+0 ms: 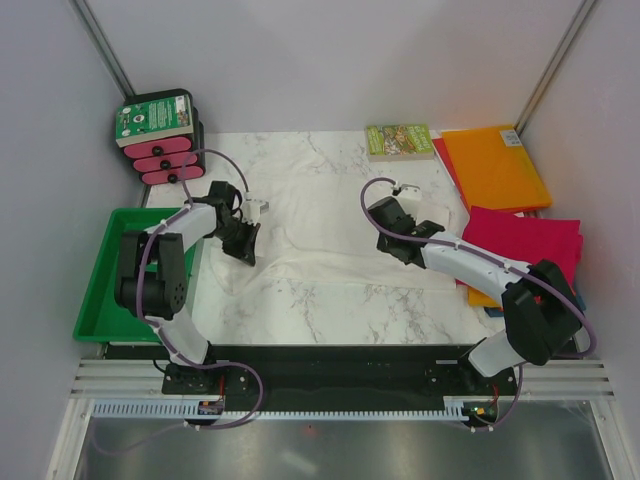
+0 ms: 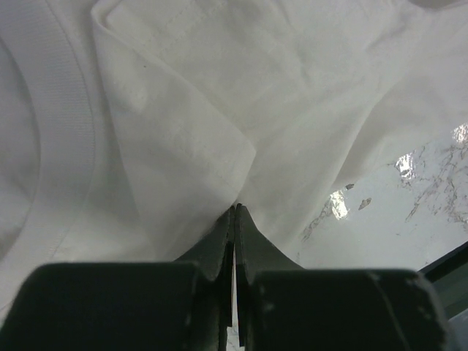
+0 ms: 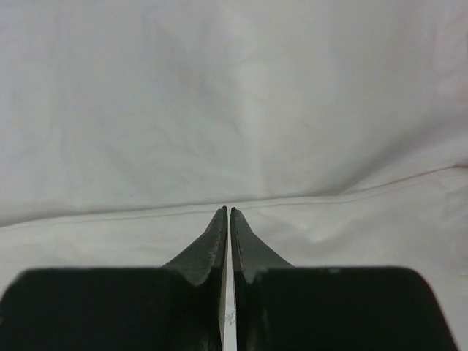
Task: Fold and stack the t-shirts
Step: Fold the flattened tshirt in 1/3 of the way
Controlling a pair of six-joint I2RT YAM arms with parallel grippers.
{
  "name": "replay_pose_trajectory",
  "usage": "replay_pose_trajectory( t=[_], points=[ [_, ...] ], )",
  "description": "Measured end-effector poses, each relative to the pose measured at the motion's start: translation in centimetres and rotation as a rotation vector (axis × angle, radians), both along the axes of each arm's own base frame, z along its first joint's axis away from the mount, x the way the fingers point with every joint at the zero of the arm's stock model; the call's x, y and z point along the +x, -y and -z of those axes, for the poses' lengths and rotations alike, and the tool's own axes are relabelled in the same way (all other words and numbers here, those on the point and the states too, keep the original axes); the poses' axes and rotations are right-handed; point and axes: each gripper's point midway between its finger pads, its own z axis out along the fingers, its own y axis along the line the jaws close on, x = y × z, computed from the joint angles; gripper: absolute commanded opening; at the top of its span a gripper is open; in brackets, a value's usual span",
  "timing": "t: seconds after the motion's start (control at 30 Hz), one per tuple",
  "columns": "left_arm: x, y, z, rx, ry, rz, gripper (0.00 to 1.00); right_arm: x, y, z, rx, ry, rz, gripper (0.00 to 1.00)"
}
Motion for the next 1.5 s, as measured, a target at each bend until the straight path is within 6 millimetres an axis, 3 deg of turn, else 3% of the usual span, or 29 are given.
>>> replay_pose_trajectory(
  t=[0.13,0.47,0.6,0.7,0.87,1.03,1.13,1.23,1.33,1.37,1.43,1.5],
  points=[
    [0.7,-0.1,0.3,0.013,0.004,-0.008,0.02,0.0,-0.1,0.2,0.001,-0.003,0.001,0.09],
    [9.5,0.3,-1.1,0.024,0.132,-0.06,0.02,-0.6,-0.1,1.7,-0.014,-0.033,0.0,0.08],
    [12.4,0.5,-0.4,0.026,0.145,-0.073,0.02,-0.8,0.0,2.4,-0.027,-0.048,0.001,0.08],
    [13.9,0.4,0.7,0.042,0.137,-0.09,0.02,-0.8,0.0,2.9,-0.038,-0.06,0.002,0.08],
    [16.2,-0.6,0.3,0.089,0.18,-0.12,0.02,-0.7,0.2,2.9,-0.05,-0.055,0.008,0.08],
    [17.1,-3.3,-1.5,0.095,0.228,-0.198,0.03,-0.6,0.3,2.7,-0.053,-0.047,0.014,0.09],
    [17.4,-5.4,-4.8,0.074,0.299,-0.276,0.03,-0.6,0.3,2.6,-0.052,-0.044,0.015,0.08],
    [16.8,-6.6,-9.6,0.022,0.398,-0.311,0.02,-0.5,0.4,2.6,-0.054,-0.043,0.014,0.06],
    [14.7,-5.4,-13.5,-0.053,0.462,-0.273,0.02,-0.2,0.3,2.7,-0.071,-0.044,0.006,0.05],
    [14.0,-4.5,-13.9,-0.071,0.463,-0.248,0.02,0.0,0.1,2.8,-0.075,-0.047,0.002,0.05],
    [12.3,-2.2,-13.6,-0.107,0.44,-0.177,0.02,0.9,-0.5,3.3,-0.081,-0.05,-0.004,0.04],
    [10.3,-0.3,-11.4,-0.133,0.368,-0.115,0.02,1.6,-1.2,4.1,-0.088,-0.06,-0.011,0.04]
  ],
)
